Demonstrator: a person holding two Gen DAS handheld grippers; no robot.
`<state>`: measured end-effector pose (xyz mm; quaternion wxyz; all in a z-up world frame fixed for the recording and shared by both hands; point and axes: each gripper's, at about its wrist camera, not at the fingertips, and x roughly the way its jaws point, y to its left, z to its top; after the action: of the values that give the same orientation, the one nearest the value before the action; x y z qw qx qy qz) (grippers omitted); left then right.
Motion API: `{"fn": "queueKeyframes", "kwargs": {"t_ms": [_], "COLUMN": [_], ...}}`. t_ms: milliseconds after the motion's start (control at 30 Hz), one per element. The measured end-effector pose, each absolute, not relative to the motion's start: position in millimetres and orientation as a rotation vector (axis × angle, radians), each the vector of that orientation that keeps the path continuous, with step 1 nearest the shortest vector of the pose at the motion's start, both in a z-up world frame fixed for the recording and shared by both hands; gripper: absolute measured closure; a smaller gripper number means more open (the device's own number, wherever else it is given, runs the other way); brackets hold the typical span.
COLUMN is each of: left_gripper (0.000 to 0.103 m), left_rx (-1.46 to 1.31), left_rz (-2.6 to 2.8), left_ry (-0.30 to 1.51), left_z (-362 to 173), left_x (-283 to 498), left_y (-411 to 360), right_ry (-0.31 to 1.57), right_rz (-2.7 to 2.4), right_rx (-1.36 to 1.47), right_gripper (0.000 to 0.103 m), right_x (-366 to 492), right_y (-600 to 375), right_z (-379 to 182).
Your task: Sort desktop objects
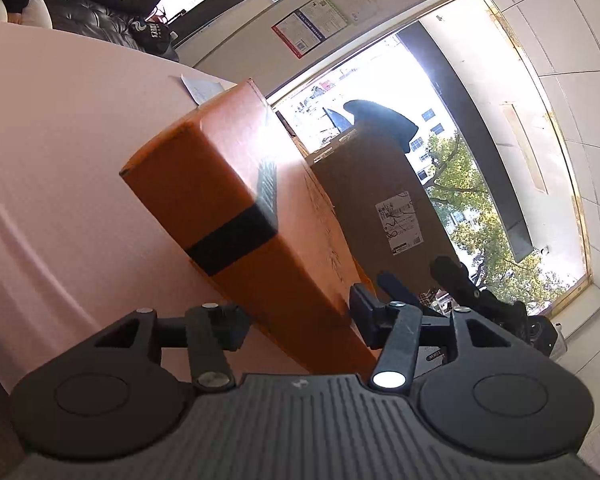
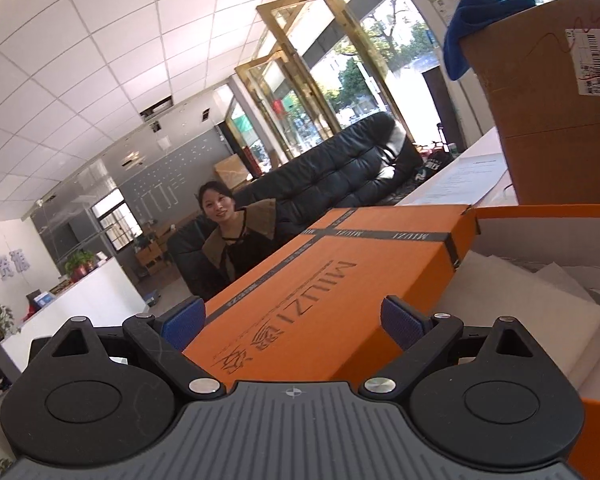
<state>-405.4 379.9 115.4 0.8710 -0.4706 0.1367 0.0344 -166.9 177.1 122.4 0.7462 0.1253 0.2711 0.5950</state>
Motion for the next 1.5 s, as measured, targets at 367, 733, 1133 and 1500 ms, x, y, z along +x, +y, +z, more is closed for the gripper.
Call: {"fn": "queueKeyframes", "kwargs": {"t_ms": [367, 733, 1133, 1500], "left_gripper": [0.048, 0.042, 0.033, 0.035], "left_rx": [-1.092, -1.031, -0.759, -0.569], "left_rz": [-0.004, -0.012, 0.020, 0.039], "left_ry": [0.297, 0.380, 0.420, 0.486], "left_z": [81, 84, 154, 158], "left_x": [-406, -399, -349, -230], "left_y": [403, 410, 395, 387], "right_ry": [1.039, 0.943, 0.674, 0.488], "right_rz": [0.953, 0.998, 0.945, 0.868], "right_rx": [0.552, 0.675, 0.825, 0.823], "right_gripper": [0.006, 0.062, 0.066, 0.067], "right_x": [-17, -19, -48, -89], "right_y": [218, 243, 121, 17], "right_z": [78, 71, 76, 69]}}
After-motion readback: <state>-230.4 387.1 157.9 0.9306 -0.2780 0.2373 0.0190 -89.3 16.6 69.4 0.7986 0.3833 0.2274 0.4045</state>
